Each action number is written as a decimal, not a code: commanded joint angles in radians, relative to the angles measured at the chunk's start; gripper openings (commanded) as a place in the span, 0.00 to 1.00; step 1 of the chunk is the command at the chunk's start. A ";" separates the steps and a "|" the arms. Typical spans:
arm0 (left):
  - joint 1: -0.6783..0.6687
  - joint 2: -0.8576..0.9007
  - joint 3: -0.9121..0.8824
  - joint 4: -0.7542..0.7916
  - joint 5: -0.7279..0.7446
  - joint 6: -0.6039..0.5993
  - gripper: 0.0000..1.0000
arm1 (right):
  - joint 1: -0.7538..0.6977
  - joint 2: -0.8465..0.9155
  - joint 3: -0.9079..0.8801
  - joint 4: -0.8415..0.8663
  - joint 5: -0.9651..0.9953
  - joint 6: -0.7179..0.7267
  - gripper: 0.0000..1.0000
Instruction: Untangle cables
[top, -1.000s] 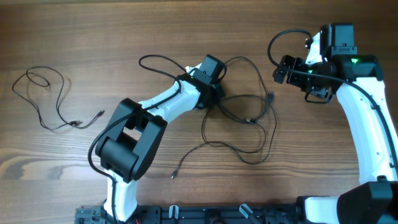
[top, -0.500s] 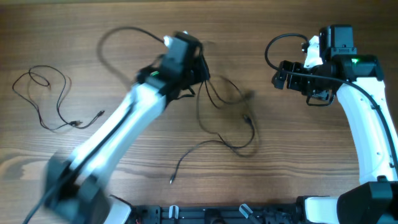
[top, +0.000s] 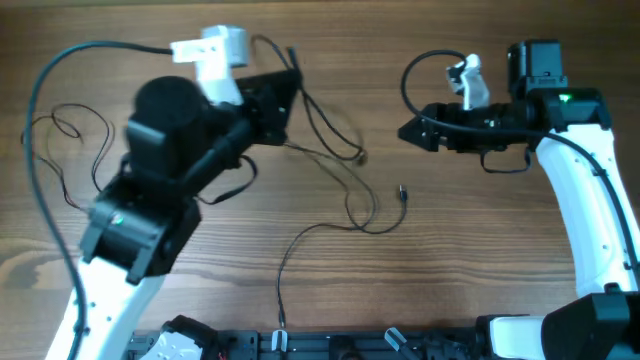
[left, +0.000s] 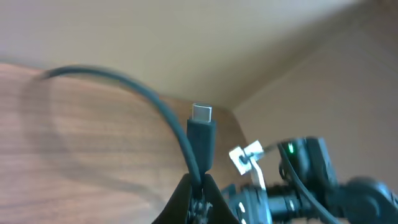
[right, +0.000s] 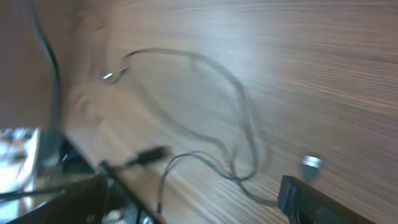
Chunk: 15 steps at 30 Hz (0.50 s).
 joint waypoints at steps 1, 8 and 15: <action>0.086 -0.035 -0.001 0.011 0.009 -0.004 0.04 | 0.070 -0.046 0.025 0.004 -0.115 -0.085 0.89; 0.201 -0.063 0.045 0.058 0.023 -0.010 0.04 | 0.205 -0.049 0.025 0.077 0.126 0.091 0.90; 0.433 -0.025 0.113 0.043 0.092 0.001 0.04 | 0.207 -0.049 0.025 0.091 0.145 0.134 0.90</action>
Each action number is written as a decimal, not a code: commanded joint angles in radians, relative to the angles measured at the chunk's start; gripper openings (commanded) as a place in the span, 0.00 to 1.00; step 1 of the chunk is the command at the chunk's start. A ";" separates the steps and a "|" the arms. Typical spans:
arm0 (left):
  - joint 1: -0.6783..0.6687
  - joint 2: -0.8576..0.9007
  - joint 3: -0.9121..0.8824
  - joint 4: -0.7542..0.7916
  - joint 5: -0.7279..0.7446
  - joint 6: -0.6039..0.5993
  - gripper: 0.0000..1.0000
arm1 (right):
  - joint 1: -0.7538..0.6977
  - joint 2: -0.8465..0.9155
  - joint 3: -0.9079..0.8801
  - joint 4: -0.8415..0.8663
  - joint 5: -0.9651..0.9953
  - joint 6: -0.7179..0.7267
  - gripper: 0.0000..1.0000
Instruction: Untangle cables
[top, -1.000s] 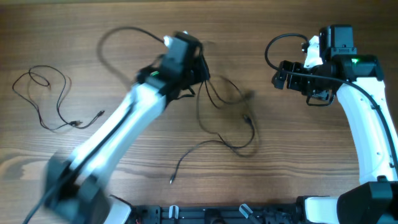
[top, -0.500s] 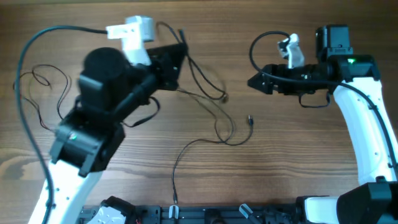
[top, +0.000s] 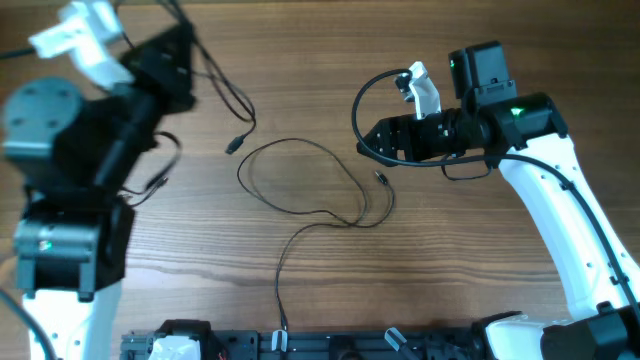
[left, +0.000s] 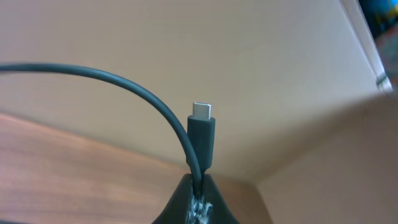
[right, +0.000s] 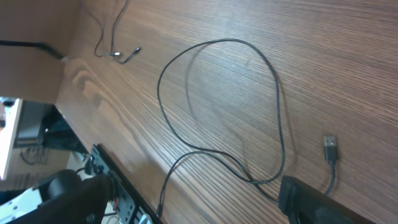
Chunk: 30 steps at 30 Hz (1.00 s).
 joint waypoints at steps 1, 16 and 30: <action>0.156 0.042 0.032 -0.002 0.104 0.005 0.04 | 0.000 -0.020 0.025 0.001 0.034 0.037 0.90; 0.406 0.659 0.033 0.478 0.126 -0.010 0.69 | 0.000 -0.020 0.025 -0.011 0.034 0.039 0.83; 0.404 0.610 0.033 0.130 0.149 -0.007 1.00 | 0.000 -0.020 0.025 -0.029 0.078 0.040 0.85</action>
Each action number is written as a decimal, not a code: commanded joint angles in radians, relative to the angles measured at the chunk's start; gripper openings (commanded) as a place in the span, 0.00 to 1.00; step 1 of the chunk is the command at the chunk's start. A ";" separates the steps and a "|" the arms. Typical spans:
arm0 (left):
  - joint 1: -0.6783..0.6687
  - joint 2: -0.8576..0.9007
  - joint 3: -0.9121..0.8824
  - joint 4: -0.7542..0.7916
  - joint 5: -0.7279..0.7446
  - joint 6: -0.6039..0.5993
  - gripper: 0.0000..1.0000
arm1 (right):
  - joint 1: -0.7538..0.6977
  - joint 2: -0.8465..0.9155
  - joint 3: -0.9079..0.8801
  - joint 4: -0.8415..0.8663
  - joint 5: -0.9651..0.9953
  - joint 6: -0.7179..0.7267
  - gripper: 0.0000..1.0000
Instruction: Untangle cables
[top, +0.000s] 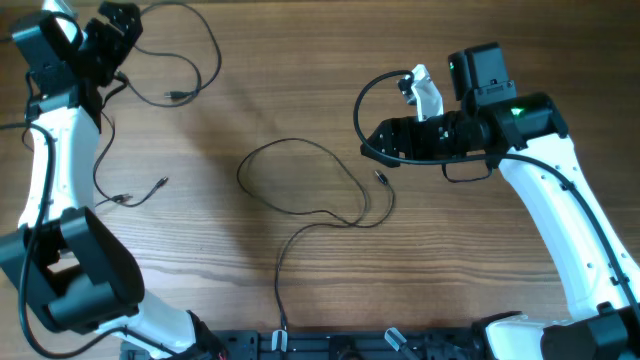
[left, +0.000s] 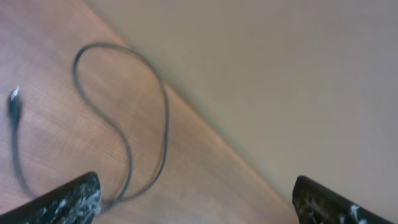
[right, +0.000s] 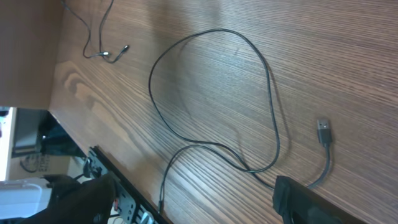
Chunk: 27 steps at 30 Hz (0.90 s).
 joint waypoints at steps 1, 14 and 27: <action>-0.007 -0.134 0.008 -0.127 -0.004 0.014 1.00 | 0.000 -0.020 0.023 0.005 0.061 0.003 0.85; -0.237 -0.301 -0.066 -0.805 -0.101 0.102 1.00 | -0.001 -0.020 0.023 0.018 0.269 0.135 0.91; -0.451 -0.298 -0.597 -0.572 -0.230 -0.003 0.85 | -0.001 -0.020 0.023 0.011 0.269 0.142 0.94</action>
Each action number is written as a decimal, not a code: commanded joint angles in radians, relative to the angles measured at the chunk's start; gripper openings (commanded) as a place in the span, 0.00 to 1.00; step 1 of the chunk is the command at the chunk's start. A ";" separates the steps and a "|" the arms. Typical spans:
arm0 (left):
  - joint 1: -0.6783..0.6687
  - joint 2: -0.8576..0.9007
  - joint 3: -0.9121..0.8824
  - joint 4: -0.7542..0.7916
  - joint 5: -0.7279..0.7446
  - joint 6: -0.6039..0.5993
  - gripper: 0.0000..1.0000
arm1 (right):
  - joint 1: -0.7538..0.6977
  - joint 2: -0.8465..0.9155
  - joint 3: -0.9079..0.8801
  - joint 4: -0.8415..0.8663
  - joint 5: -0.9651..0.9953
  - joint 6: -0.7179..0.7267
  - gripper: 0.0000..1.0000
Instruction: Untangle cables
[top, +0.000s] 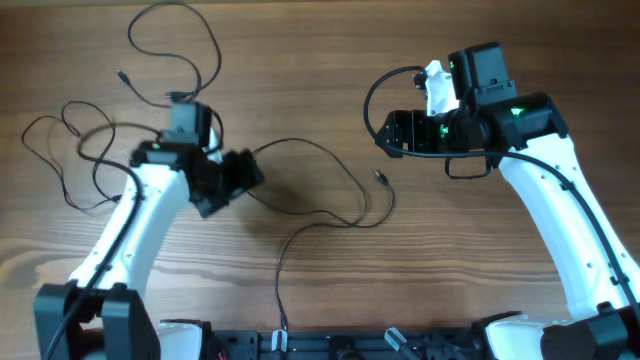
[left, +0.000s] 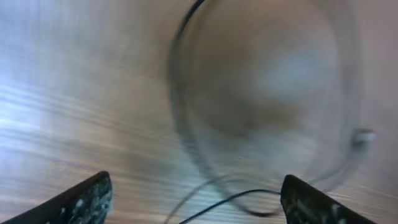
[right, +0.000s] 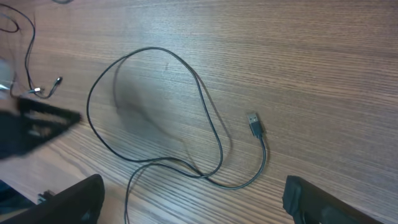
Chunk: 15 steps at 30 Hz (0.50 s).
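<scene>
A thin black cable (top: 330, 170) lies mid-table in a wide loop. Its USB plug (right: 254, 123) points up at the right, and a tail (top: 282, 270) runs to the front edge. A second thin cable (top: 70, 150) lies apart in loose loops at the far left. My left gripper (top: 235, 180) hovers open over the loop's left edge. The left wrist view is blurred, with open fingers (left: 84, 198) and a strand of cable (left: 249, 198) between them. My right gripper (top: 385, 128) is open above and right of the plug, and its fingers (right: 320, 199) hold nothing.
More of the left cable curls at the back left (top: 175, 40). A black rail (top: 330, 345) with clamps runs along the front edge. The right arm's own thick lead (top: 385, 85) arcs over its wrist. Bare wood table (top: 480, 260) shows at the front right.
My left gripper, open at the far back-left corner before, now hangs over the left edge of the middle loop. The left cable has settled into a pile. My right gripper has shifted slightly.
First my left gripper was shut on a USB-C plug above the tangled cables mid-table. Then it held that plug at the back left, with that cable drawn away from the loop. Later it was open in the corner, plug released. Now it is over the middle loop.
</scene>
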 joint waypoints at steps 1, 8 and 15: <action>-0.021 -0.003 -0.158 0.128 -0.076 -0.090 0.83 | -0.001 -0.020 0.023 0.001 0.016 0.012 0.95; -0.026 -0.004 -0.318 0.448 -0.076 -0.116 0.04 | -0.001 -0.020 0.023 0.005 0.016 0.012 0.95; 0.038 -0.183 -0.091 0.333 -0.060 -0.080 0.04 | 0.000 -0.020 0.023 0.006 0.013 0.012 0.95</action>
